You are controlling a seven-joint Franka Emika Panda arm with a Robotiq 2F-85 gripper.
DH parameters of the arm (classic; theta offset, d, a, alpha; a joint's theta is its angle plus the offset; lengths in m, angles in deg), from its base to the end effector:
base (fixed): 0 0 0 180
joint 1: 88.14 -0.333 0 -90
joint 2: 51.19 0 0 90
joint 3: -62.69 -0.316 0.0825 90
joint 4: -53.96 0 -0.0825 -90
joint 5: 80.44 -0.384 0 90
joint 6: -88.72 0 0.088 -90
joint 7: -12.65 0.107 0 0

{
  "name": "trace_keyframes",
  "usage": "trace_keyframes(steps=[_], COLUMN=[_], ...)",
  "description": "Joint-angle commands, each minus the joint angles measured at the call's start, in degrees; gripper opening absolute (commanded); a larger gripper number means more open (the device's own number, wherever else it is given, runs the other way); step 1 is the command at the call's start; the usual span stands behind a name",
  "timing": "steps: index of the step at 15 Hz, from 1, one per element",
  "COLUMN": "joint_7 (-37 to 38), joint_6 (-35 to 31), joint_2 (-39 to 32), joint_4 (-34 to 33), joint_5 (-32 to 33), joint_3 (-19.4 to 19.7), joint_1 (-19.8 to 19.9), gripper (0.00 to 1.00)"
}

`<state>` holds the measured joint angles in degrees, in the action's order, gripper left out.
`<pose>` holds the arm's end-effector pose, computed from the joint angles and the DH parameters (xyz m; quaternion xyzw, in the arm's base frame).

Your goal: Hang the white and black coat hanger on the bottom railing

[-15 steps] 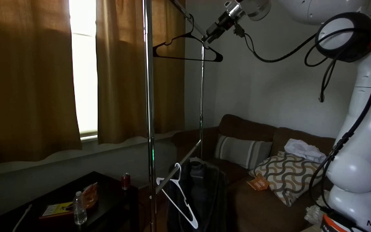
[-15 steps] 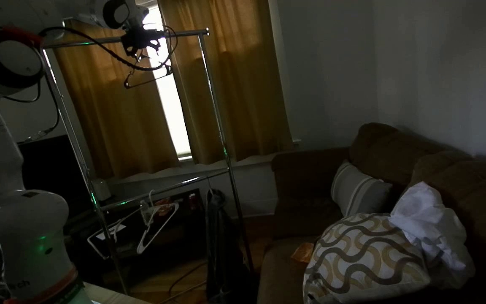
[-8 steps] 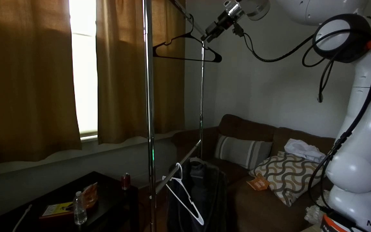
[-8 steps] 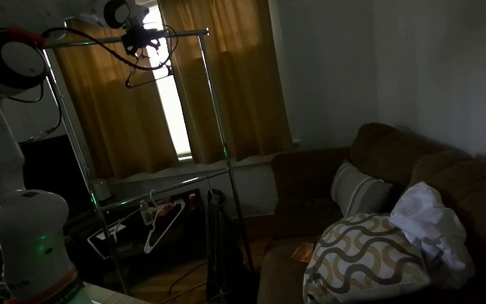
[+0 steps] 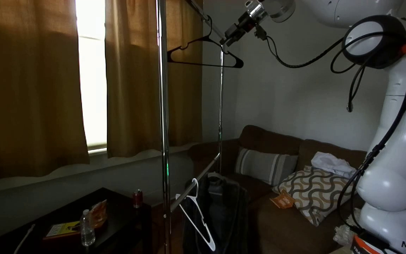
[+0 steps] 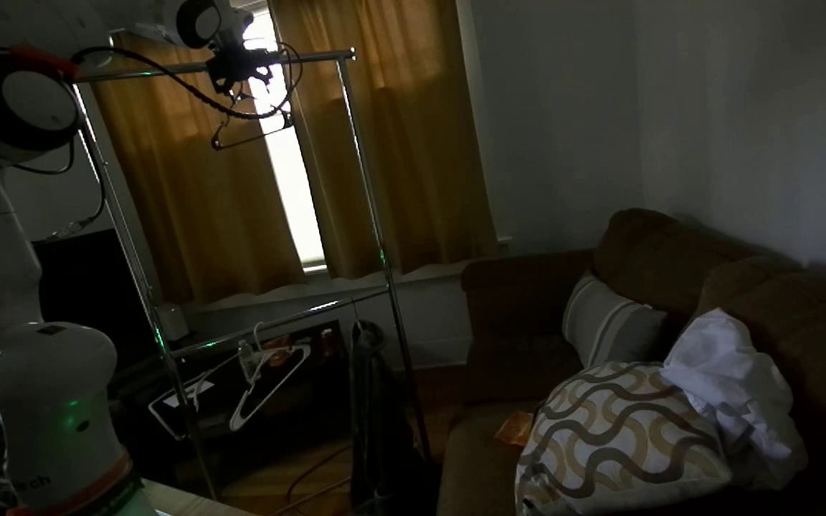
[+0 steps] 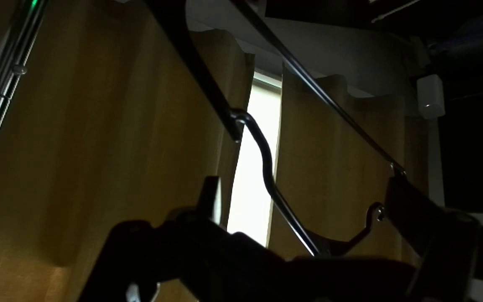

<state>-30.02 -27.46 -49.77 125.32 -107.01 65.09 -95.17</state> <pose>0.5393 0.0688 0.8554 -0.8248 -0.3476 -0.4362 0.0928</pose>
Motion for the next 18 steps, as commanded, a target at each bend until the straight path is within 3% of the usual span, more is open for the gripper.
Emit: trace_keyframes(steps=[1,7,11,18], joint_7=[-0.04,-1.93,-3.44,-3.93], joint_6=[-0.65,-2.4,-3.81,-0.04], joint_2=[-1.12,-4.79,-7.36,-10.44], joint_4=[-0.7,-3.21,-6.25,-10.25], joint_5=[-0.83,-3.77,-11.54,-24.06], joint_3=[-0.26,-0.83,-1.29,-0.93], joint_1=[-0.25,-0.15,0.16,1.97], gripper=[1.0,1.0,1.0,1.0])
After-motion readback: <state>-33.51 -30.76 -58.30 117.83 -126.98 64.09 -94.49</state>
